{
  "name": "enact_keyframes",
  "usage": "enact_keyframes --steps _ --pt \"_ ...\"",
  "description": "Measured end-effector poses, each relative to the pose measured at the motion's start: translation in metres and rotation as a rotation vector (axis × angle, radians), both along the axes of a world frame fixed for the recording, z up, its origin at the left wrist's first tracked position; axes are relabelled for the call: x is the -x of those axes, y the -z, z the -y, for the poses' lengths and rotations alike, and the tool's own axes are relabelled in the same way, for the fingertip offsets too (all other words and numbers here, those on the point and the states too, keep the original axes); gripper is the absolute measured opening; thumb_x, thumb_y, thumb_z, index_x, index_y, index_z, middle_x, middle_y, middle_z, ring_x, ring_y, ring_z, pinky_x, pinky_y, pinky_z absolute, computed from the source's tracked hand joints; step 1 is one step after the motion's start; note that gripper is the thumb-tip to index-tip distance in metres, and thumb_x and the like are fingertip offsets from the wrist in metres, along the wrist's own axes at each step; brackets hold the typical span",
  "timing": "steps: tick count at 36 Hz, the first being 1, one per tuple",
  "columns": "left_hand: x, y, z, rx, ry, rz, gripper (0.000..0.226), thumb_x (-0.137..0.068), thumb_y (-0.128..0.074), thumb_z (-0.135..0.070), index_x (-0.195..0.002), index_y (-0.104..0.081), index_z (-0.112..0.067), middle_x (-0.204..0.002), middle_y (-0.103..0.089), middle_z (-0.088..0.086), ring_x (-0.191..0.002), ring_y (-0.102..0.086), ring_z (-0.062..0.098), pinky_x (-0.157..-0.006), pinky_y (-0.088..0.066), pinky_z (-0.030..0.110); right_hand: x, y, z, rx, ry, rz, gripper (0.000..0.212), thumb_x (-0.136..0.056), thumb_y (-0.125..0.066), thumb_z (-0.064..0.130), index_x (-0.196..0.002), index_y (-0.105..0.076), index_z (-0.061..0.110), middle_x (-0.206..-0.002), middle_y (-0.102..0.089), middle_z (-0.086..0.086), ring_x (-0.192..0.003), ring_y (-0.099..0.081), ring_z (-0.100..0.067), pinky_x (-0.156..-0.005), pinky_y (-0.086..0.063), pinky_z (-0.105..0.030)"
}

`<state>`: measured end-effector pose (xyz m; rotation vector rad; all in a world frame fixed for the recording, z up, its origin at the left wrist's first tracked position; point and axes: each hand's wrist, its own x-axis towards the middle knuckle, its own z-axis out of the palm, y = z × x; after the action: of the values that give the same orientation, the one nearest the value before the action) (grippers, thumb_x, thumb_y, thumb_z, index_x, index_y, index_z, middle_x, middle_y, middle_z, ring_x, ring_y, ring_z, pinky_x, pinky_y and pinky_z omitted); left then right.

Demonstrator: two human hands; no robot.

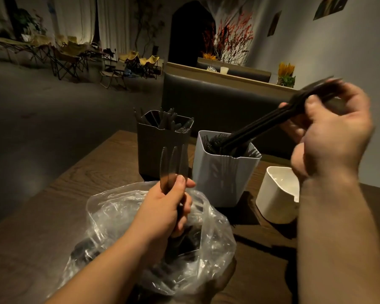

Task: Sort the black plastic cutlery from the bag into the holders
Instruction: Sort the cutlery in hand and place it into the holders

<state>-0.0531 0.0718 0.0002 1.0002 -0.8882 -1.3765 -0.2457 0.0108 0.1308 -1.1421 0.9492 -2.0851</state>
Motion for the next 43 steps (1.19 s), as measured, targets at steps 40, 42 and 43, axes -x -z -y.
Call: enact_keyframes --steps 40,42,43 --pt "-0.011 -0.013 -0.004 0.046 0.173 -0.318 0.044 -0.089 -0.048 -0.043 -0.116 -0.056 -0.008 -0.069 -0.043 0.002 -0.054 -0.032 0.013 -0.045 -0.026 0.024 -0.008 0.055 0.039 -0.259 0.362 -1.292 0.029 -0.098 -0.055 0.033 -0.123 -0.070 0.029 -0.133 -0.059 0.004 -0.126 -0.038 -0.026 -0.102 -0.030 -0.042" --pt "-0.012 -0.013 -0.005 0.050 0.183 -0.305 0.043 -0.090 -0.048 -0.043 -0.115 -0.056 -0.009 -0.069 -0.044 0.002 -0.054 -0.032 0.012 -0.045 -0.026 0.023 -0.015 0.048 0.031 -0.131 0.364 -1.216 0.032 -0.095 -0.059 0.029 -0.125 -0.069 0.024 -0.126 -0.062 -0.001 -0.122 -0.046 -0.025 -0.100 -0.041 -0.043" --pt "-0.013 -0.013 -0.005 0.052 0.192 -0.302 0.043 -0.090 -0.048 -0.043 -0.115 -0.056 -0.009 -0.069 -0.044 0.002 -0.054 -0.031 0.012 -0.044 -0.026 0.023 -0.022 0.044 0.025 -0.049 0.333 -1.144 0.029 -0.094 -0.061 0.028 -0.121 -0.070 0.022 -0.118 -0.066 -0.001 -0.115 -0.053 -0.021 -0.095 -0.048 -0.040"
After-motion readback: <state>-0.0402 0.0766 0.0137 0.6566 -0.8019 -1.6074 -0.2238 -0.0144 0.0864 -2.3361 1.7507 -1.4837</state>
